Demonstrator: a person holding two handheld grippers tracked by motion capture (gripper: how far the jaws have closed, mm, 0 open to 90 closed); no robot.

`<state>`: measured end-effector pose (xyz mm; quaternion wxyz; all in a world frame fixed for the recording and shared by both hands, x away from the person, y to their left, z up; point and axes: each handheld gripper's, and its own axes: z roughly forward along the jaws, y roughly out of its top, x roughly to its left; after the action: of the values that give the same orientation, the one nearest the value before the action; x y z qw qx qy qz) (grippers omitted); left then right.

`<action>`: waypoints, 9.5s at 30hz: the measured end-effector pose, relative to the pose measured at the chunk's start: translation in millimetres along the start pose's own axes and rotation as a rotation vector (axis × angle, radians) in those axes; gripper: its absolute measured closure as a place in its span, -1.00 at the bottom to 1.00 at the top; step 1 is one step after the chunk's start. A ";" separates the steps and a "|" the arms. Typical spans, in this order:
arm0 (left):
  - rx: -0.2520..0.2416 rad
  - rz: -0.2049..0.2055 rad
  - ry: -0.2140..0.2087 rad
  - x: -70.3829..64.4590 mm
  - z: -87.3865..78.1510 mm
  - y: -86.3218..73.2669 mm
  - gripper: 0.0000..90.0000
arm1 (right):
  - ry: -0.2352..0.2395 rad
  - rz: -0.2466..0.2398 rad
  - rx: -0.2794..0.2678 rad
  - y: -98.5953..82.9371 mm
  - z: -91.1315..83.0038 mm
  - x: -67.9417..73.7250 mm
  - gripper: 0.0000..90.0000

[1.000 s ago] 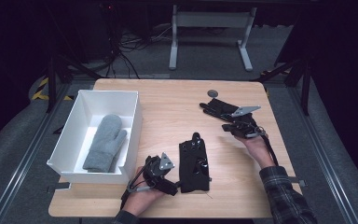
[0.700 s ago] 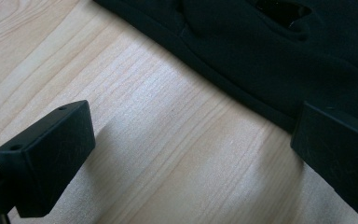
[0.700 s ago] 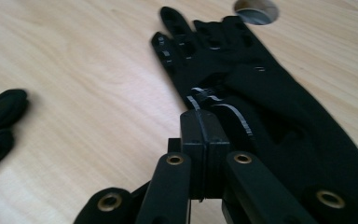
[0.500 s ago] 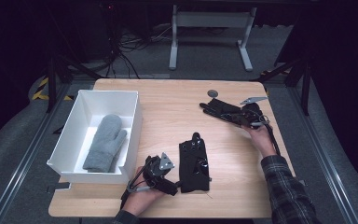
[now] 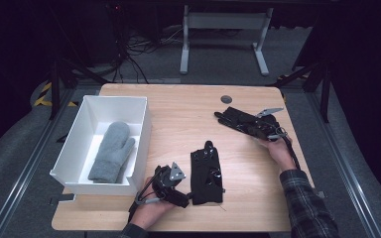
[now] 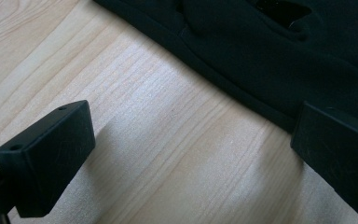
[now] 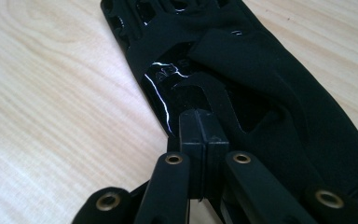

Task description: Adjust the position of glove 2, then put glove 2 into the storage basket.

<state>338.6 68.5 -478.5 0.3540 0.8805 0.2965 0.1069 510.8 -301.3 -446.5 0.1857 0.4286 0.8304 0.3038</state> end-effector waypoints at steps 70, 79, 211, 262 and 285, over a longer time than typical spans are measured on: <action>0.006 0.001 -0.005 0.4 -0.6 0.2 -0.99 | 0.061 -0.135 0.085 -82.8 -81.4 48.0 1.00; 0.006 0.000 -0.006 0.3 -0.5 0.2 -0.99 | 0.130 -0.181 0.108 -88.5 -88.7 65.0 1.00; -0.158 -0.298 -0.112 40.3 -5.7 73.5 0.96 | 0.309 -0.235 0.031 -79.1 -71.4 97.9 1.00; -0.110 -0.129 -0.255 11.4 9.4 98.7 0.97 | 0.394 -0.330 -0.015 -33.9 -28.1 160.2 1.00; 0.014 -0.072 -0.326 -11.5 32.2 77.6 0.94 | 0.306 -0.268 -0.029 -56.7 -61.5 123.4 0.70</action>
<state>376.8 -0.9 -448.3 0.3950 0.8774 0.2673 -0.0522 372.3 -246.2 -444.2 0.1020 0.2603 0.8942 0.3497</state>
